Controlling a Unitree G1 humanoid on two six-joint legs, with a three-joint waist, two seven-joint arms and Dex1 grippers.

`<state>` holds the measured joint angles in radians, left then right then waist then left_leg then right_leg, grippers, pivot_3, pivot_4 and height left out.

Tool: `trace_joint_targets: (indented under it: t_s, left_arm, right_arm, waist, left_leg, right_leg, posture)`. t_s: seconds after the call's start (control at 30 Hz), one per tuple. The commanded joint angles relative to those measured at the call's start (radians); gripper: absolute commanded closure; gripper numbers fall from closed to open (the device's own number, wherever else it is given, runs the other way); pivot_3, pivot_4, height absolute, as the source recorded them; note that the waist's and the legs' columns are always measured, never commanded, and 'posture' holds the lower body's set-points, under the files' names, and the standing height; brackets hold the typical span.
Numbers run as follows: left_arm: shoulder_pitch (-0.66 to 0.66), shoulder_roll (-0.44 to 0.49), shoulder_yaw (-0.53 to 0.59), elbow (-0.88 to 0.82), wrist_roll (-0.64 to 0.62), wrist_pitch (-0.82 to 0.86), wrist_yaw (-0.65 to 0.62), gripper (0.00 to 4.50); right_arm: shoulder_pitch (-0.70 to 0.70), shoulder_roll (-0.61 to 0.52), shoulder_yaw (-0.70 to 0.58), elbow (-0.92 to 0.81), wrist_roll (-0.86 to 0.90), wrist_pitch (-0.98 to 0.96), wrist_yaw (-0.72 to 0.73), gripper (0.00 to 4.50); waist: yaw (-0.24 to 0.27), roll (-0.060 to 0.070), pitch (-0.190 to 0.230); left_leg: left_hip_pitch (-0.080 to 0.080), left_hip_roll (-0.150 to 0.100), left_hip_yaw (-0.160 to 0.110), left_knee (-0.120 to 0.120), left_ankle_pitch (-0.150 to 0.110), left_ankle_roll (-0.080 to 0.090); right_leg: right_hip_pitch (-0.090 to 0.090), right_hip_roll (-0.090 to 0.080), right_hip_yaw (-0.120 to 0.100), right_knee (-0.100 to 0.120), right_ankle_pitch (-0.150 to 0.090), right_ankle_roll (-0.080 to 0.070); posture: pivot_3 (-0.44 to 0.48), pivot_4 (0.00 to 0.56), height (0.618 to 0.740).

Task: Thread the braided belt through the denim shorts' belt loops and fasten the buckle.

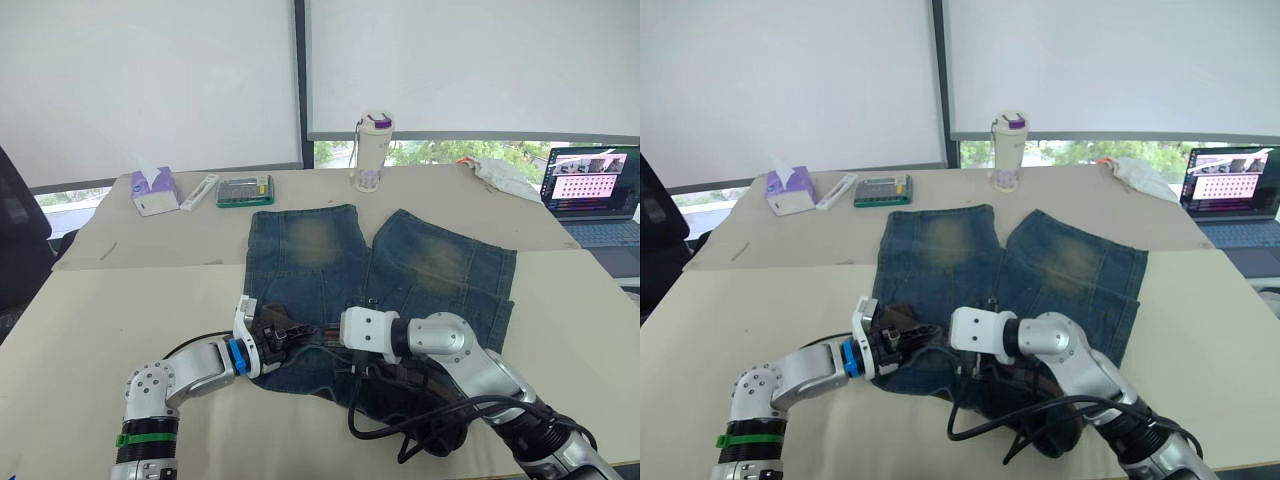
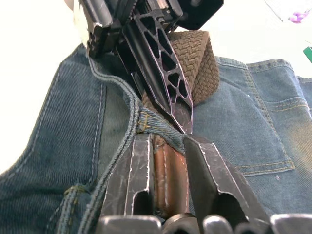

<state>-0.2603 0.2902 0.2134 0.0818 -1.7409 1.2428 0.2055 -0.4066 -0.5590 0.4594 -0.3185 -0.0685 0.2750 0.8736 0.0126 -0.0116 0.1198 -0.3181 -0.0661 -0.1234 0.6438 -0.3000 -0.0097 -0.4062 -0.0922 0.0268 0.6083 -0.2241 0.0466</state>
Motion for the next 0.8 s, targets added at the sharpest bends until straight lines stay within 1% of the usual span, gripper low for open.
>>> trace_joint_targets:
  t_s: [0.03, 0.13, 0.27, 0.33, 0.37, 0.4, 0.47, 0.53, 0.67, 0.73, 0.8]
  left_arm:
    - [0.017, 0.002, -0.051, -0.025, -0.048, 0.005, 0.005, 4.5]
    - [0.02, 0.008, -0.063, -0.033, -0.064, -0.007, 0.014, 4.5]
    - [0.022, 0.016, -0.077, -0.036, -0.08, -0.028, 0.023, 4.5]
    - [0.024, 0.018, -0.08, -0.037, -0.085, -0.038, 0.028, 4.5]
    - [0.025, 0.019, -0.082, -0.038, -0.088, -0.043, 0.029, 4.5]
    - [0.025, 0.021, -0.084, -0.039, -0.091, -0.046, 0.03, 4.5]
    - [0.027, 0.028, -0.087, -0.041, -0.098, -0.053, 0.03, 4.5]
    - [0.028, 0.034, -0.09, -0.041, -0.107, -0.062, 0.027, 4.5]
    - [0.031, 0.046, -0.098, -0.043, -0.123, -0.078, 0.03, 4.5]
    - [0.032, 0.052, -0.097, -0.041, -0.132, -0.09, 0.035, 4.5]
    - [0.032, 0.058, -0.096, -0.037, -0.134, -0.098, 0.035, 4.5]
  right_arm:
    - [-0.021, -0.004, -0.026, 0.013, -0.024, -0.051, -0.011, 3.4]
    - [-0.019, -0.001, -0.024, 0.009, -0.034, -0.07, -0.015, 3.4]
    - [-0.011, 0.026, -0.046, -0.01, 0.004, -0.024, -0.013, 3.4]
    - [-0.006, 0.051, -0.09, -0.031, 0.086, 0.043, -0.002, 3.4]
    - [0.0, 0.061, -0.124, -0.056, 0.163, 0.123, 0.016, 3.4]
    - [0.006, 0.056, -0.146, -0.078, 0.214, 0.168, 0.039, 3.4]
    - [0.01, 0.042, -0.174, -0.103, 0.252, 0.207, 0.055, 3.4]
    - [0.008, 0.025, -0.193, -0.109, 0.253, 0.216, 0.047, 3.4]
    - [0.007, -0.04, -0.174, -0.11, 0.191, 0.161, 0.046, 3.4]
    - [0.022, -0.047, -0.207, -0.159, 0.301, 0.251, 0.082, 3.4]
    - [0.035, -0.061, -0.226, -0.195, 0.374, 0.314, 0.108, 3.4]
  waist:
    - [0.0, 0.0, 0.0]
    - [0.0, 0.0, 0.0]
    - [0.0, 0.0, 0.0]
    - [-0.001, 0.0, 0.001]
    - [0.0, 0.0, 0.001]
    - [0.001, 0.0, 0.001]
    - [0.002, 0.001, 0.002]
    - [0.002, 0.001, 0.003]
    - [0.001, 0.002, 0.003]
    - [0.001, 0.002, 0.003]
    - [0.001, 0.002, 0.004]
  left_leg:
    - [0.0, 0.0, 0.0, 0.0, 0.0, 0.0]
    - [0.0, 0.0, 0.0, 0.0, 0.0, 0.0]
    - [0.0, 0.0, 0.0, 0.0, 0.0, 0.0]
    - [0.0, 0.0, 0.0, 0.0, 0.0, 0.0]
    - [0.0, 0.001, 0.0, 0.0, 0.0, 0.0]
    - [0.0, 0.001, 0.0, 0.0, 0.0, 0.0]
    - [-0.001, 0.0, -0.001, 0.0, 0.0, 0.0]
    - [-0.002, 0.0, -0.001, 0.0, 0.0, 0.001]
    - [-0.002, 0.0, -0.002, 0.0, 0.0, 0.001]
    - [-0.002, 0.0, -0.002, 0.0, 0.0, 0.001]
    - [-0.002, 0.0, -0.002, 0.0, 0.0, 0.001]
  right_leg:
    - [0.0, 0.0, 0.0, 0.0, 0.0, 0.0]
    - [0.0, 0.0, 0.0, 0.0, 0.0, 0.0]
    - [0.0, 0.0, 0.0, 0.0, 0.0, 0.0]
    - [0.0, 0.0, 0.0, 0.0, 0.0, 0.0]
    - [0.0, 0.0, 0.0, 0.0, 0.0, 0.0]
    - [0.0, 0.0, 0.0, 0.0, 0.0, 0.0]
    - [0.0, 0.0, -0.001, -0.001, 0.0, 0.0]
    - [0.0, 0.0, -0.001, -0.002, 0.0, 0.0]
    - [0.0, 0.0, -0.001, -0.002, 0.0, 0.0]
    - [0.0, 0.0, -0.002, -0.002, 0.0, 0.0]
    - [0.0, 0.0, -0.002, -0.002, 0.0, 0.0]
  posture:
    - [0.0, 0.15, 0.74]
    - [0.0, 0.15, 0.74]
    - [0.0, 0.15, 0.74]
    - [0.0, 0.15, 0.74]
    - [0.0, 0.15, 0.74]
    - [0.0, 0.15, 0.74]
    - [0.0, 0.15, 0.74]
    - [0.0, 0.15, 0.74]
    - [0.0, 0.15, 0.74]
    - [0.0, 0.15, 0.74]
    - [0.0, 0.15, 0.74]
